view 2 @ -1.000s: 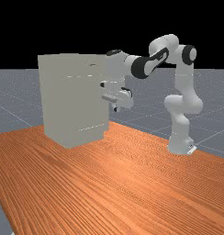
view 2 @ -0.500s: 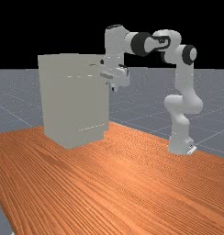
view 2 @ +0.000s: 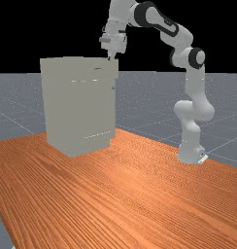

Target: Open the drawer

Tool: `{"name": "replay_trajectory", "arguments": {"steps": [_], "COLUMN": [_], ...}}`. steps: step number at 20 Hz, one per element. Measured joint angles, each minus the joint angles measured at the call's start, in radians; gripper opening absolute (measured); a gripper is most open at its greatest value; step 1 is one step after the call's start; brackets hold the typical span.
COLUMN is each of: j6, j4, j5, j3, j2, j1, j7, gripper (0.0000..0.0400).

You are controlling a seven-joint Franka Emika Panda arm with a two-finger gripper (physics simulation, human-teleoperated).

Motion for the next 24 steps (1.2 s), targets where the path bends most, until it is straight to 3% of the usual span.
{"name": "replay_trajectory", "arguments": {"steps": [2,3,5,10,24], "j6": [-0.025,-0.031,-0.042,-0.053,-0.027], "j4": [0.087,0.125,0.184,0.216,0.217], "j5": [0.002,0.005,0.010,0.012,0.030], "j3": [-0.031,-0.048,-0.080,-0.117,-0.166], "j2": [0.014,0.024,0.053,0.083,0.185], "j1": [-0.033,-0.053,-0.096,-0.153,-0.239], "j7": [-0.043,-0.063,-0.102,-0.151,-0.224], "gripper": [0.0229,0.0296,0.0362,0.0397,0.0400]}}
